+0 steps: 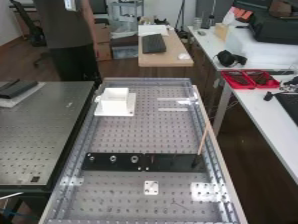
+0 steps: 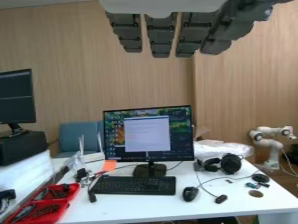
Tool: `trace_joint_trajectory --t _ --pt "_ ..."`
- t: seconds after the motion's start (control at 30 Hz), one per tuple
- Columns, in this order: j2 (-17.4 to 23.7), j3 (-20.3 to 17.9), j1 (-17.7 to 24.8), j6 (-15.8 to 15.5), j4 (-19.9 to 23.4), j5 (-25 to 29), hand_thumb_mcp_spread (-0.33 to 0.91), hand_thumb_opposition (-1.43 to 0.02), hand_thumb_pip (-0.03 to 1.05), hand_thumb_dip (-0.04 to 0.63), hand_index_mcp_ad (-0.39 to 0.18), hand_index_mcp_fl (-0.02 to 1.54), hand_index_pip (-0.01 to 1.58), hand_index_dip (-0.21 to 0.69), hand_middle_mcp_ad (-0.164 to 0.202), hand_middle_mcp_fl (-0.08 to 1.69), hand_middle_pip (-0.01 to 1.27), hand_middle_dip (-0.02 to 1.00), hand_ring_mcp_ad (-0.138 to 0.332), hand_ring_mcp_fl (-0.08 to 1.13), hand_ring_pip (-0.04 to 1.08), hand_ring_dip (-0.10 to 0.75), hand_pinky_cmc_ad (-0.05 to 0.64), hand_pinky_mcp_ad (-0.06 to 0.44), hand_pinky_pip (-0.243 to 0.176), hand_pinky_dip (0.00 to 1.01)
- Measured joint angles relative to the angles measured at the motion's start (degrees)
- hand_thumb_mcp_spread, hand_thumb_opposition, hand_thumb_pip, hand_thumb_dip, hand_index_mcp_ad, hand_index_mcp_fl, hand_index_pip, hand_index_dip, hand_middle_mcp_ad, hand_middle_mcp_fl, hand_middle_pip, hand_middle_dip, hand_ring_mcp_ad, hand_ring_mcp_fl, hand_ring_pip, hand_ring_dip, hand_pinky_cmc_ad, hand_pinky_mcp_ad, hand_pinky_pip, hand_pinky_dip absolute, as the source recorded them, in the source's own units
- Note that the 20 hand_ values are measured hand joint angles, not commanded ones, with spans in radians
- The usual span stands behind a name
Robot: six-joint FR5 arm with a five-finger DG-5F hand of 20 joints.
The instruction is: Grab the smaller nut and place it in the white container
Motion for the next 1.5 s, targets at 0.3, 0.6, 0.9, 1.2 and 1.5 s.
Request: trace_joint_trajectory --t 0.3,0.6,0.9,1.2,1.5 --pt "0.03 -0.43 0.06 0.46 0.15 0.86 0.18 -0.37 0.36 0.005 -0.024 0.02 0.02 0.108 0.058 -0.01 0.09 0.08 0.087 0.01 0.03 0.024 0.178 0.171 -0.024 0.05" --pt "-0.07 -0.85 0.31 1.04 0.43 1.44 0.19 -0.68 0.40 0.002 -0.047 0.02 0.05 0.190 0.059 0.00 0.13 0.16 0.178 0.00 0.07 0.056 0.429 0.332 -0.087 0.10" --pt "0.26 -2.58 0.57 0.82 1.63 2.17 0.20 -0.73 0.44 0.002 -0.045 0.02 0.05 0.215 0.063 -0.01 0.14 0.17 0.202 0.00 0.08 0.070 0.478 0.363 -0.106 0.12" --pt "1.49 -8.13 0.19 0.24 5.53 2.37 0.19 -0.74 0.48 0.000 -0.045 0.02 0.05 0.215 0.075 0.00 0.14 0.17 0.202 0.00 0.08 0.070 0.499 0.361 -0.110 0.14" --pt "3.26 -13.74 -2.04 -1.15 8.29 -0.42 0.18 -0.74 0.54 0.003 -0.045 0.02 0.05 0.202 0.075 0.00 0.14 0.17 0.204 0.00 0.09 0.072 0.494 0.361 -0.108 0.16"
